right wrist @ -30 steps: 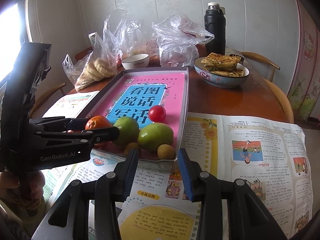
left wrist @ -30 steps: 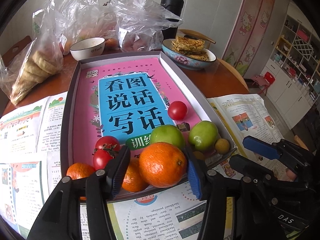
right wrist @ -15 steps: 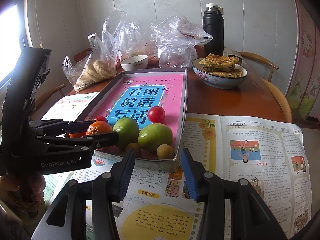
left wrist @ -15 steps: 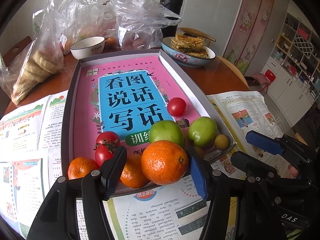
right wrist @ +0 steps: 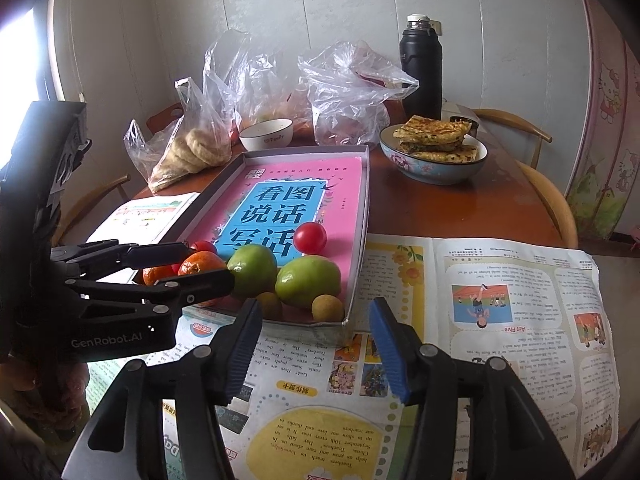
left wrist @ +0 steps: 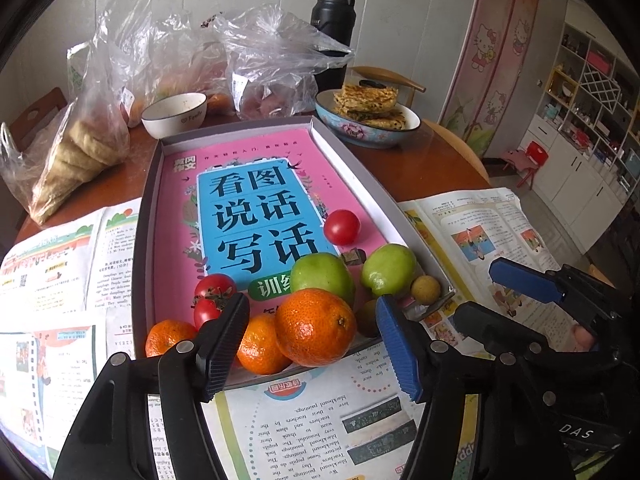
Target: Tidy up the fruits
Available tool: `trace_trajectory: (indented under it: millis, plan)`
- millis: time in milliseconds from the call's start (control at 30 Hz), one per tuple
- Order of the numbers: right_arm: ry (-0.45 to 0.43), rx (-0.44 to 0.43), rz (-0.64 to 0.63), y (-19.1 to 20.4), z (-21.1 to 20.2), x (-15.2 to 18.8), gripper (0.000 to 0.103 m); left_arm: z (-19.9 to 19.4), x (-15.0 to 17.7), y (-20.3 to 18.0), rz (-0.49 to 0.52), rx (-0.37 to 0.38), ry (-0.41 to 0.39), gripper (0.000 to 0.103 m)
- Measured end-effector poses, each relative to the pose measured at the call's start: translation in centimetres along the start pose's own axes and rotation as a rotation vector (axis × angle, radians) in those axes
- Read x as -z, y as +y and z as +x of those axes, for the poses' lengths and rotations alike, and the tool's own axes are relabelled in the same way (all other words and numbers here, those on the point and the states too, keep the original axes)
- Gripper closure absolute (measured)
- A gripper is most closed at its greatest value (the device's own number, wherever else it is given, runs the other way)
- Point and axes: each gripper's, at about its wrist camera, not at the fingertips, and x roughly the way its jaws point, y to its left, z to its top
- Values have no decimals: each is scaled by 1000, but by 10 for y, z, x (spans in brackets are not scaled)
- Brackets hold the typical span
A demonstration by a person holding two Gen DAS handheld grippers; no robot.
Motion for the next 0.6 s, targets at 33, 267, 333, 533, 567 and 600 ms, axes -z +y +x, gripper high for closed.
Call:
trace_trajectory:
  millis: [33, 267, 333, 533, 567, 600]
  plan:
    - [-3, 3, -1, 0, -1, 0, 46, -2, 0, 0, -1, -2, -4, 35]
    - [-20, 11, 8, -1, -9, -1, 39, -15, -1, 1, -17, -24, -39, 27]
    - [-25, 14, 7, 0, -11, -1, 38, -19, 0, 2, -23, -32, -46, 26]
    - [-51, 26, 4, 2, -20, -1, 30, -28, 6, 6, -45, -56, -52, 24]
    - [-55, 28, 3, 3, -21, -1, 27, -29, 7, 6, -46, -61, -53, 24]
    - [-57, 29, 0, 4, -22, -1, 27, -31, 9, 6, -45, -65, -56, 24]
